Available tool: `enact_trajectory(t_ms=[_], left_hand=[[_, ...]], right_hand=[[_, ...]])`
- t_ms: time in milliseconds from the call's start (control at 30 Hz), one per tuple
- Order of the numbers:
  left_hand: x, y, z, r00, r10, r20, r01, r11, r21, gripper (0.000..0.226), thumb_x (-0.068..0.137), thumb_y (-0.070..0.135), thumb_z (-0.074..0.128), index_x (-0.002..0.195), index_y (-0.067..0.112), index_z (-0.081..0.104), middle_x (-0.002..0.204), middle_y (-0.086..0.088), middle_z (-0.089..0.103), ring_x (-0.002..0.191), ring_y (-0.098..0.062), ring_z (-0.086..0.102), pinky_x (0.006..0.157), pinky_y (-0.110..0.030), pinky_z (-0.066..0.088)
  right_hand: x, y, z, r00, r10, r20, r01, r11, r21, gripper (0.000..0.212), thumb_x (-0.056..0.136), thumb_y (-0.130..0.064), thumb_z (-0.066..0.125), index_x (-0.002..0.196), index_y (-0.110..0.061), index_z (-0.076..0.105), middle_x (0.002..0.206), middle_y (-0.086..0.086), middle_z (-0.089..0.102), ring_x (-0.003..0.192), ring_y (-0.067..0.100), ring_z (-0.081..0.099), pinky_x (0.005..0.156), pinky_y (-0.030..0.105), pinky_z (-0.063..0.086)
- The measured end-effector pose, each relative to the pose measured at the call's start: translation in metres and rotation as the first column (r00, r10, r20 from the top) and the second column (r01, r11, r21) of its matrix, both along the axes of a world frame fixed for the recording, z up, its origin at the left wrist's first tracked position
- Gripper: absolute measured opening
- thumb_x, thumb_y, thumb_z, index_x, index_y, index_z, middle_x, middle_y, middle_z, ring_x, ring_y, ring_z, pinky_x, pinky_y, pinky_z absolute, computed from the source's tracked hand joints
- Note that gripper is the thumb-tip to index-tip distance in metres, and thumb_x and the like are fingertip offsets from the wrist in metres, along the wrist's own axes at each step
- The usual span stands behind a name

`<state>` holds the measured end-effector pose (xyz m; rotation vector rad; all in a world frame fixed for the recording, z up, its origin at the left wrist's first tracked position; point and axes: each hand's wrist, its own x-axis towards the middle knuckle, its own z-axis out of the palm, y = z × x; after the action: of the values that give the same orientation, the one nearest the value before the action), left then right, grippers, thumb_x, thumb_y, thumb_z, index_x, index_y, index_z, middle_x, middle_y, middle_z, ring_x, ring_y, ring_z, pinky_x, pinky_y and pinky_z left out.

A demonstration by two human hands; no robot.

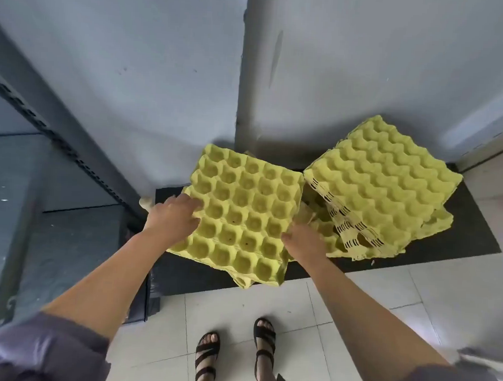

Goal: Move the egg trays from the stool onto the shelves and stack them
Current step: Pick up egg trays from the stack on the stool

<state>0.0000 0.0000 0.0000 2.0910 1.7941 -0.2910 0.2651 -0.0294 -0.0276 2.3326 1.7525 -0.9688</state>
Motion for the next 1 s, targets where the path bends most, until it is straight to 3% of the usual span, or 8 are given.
enact_trajectory(t_ms=[100,233,300,433,600,733,933,1000], left_hand=[[-0.003,0.002,-0.018,0.988,0.148,0.048,-0.148,0.989,0.000,0.050,0.091,0.028,0.050,0.139,0.032,0.037,0.144,0.000,0.034,0.124,-0.026,0.041,0.094,-0.042,0.041],[-0.007,0.003,-0.044,0.840,0.487,0.240,-0.433,0.868,-0.244,0.071,0.090,0.022,0.056,0.148,0.016,0.016,0.147,-0.015,0.026,0.125,-0.038,0.041,0.096,-0.049,0.042],[-0.011,0.002,-0.052,0.853,0.477,0.212,-0.433,0.873,-0.223,0.067,0.091,0.021,0.056,0.146,0.009,0.020,0.141,-0.020,0.032,0.119,-0.042,0.046,0.093,-0.050,0.044],[-0.015,0.001,-0.056,0.850,0.470,0.238,-0.459,0.882,-0.103,0.031,0.088,0.004,0.051,0.119,0.003,0.045,0.119,-0.020,0.046,0.100,-0.039,0.053,0.070,-0.042,0.046],[-0.016,0.003,-0.052,0.807,0.517,0.286,-0.499,0.856,-0.138,0.039,0.089,0.003,0.053,0.125,0.006,0.041,0.113,-0.020,0.053,0.100,-0.038,0.053,0.078,-0.044,0.046],[-0.018,0.001,-0.051,0.786,0.531,0.316,-0.495,0.847,-0.192,0.049,0.089,0.005,0.052,0.136,0.009,0.036,0.119,-0.018,0.053,0.100,-0.035,0.053,0.071,-0.037,0.042],[-0.019,0.001,-0.050,0.722,0.591,0.359,-0.537,0.806,-0.247,0.056,0.090,0.007,0.053,0.141,0.013,0.031,0.128,-0.017,0.050,0.107,-0.038,0.052,0.080,-0.042,0.046],[-0.016,0.000,-0.045,0.732,0.596,0.329,-0.539,0.803,-0.255,0.059,0.090,0.008,0.053,0.143,0.015,0.028,0.133,-0.017,0.046,0.112,-0.039,0.049,0.086,-0.046,0.047]], right_hand=[[-0.005,-0.008,-0.014,0.989,-0.144,-0.020,0.145,0.989,0.024,0.013,0.090,-0.021,0.050,0.090,-0.009,0.053,0.088,0.007,0.059,0.082,0.024,0.058,0.072,0.034,0.047],[-0.012,-0.020,-0.031,0.965,-0.253,-0.061,0.252,0.967,-0.024,0.019,0.091,-0.024,0.052,0.099,-0.008,0.058,0.096,0.009,0.061,0.090,0.027,0.059,0.075,0.034,0.047],[-0.014,-0.021,-0.033,0.949,-0.311,-0.055,0.311,0.951,-0.008,0.029,0.092,-0.027,0.054,0.110,-0.006,0.059,0.103,0.010,0.063,0.096,0.029,0.060,0.075,0.033,0.045],[-0.014,-0.019,-0.034,0.929,-0.369,-0.027,0.369,0.929,0.012,0.029,0.088,-0.027,0.058,0.111,-0.009,0.057,0.104,0.008,0.063,0.093,0.030,0.061,0.074,0.034,0.048],[-0.016,-0.018,-0.026,0.893,-0.441,-0.094,0.444,0.896,0.017,0.030,0.082,-0.021,0.061,0.107,-0.007,0.052,0.090,0.004,0.056,0.083,0.025,0.058,0.069,0.034,0.047],[-0.015,-0.019,-0.021,0.830,-0.516,-0.211,0.535,0.844,0.042,0.046,0.080,-0.027,0.066,0.115,-0.004,0.046,0.101,0.009,0.058,0.092,0.027,0.058,0.079,0.039,0.051],[-0.006,-0.028,-0.011,0.576,-0.601,-0.554,0.668,0.737,-0.105,0.043,0.080,-0.022,0.075,0.111,-0.014,0.046,0.101,0.000,0.055,0.097,0.020,0.055,0.086,0.036,0.050],[0.003,-0.031,-0.009,0.452,-0.612,-0.649,0.677,0.709,-0.198,0.035,0.083,-0.015,0.073,0.110,-0.011,0.051,0.107,0.005,0.061,0.101,0.022,0.059,0.086,0.037,0.053]])
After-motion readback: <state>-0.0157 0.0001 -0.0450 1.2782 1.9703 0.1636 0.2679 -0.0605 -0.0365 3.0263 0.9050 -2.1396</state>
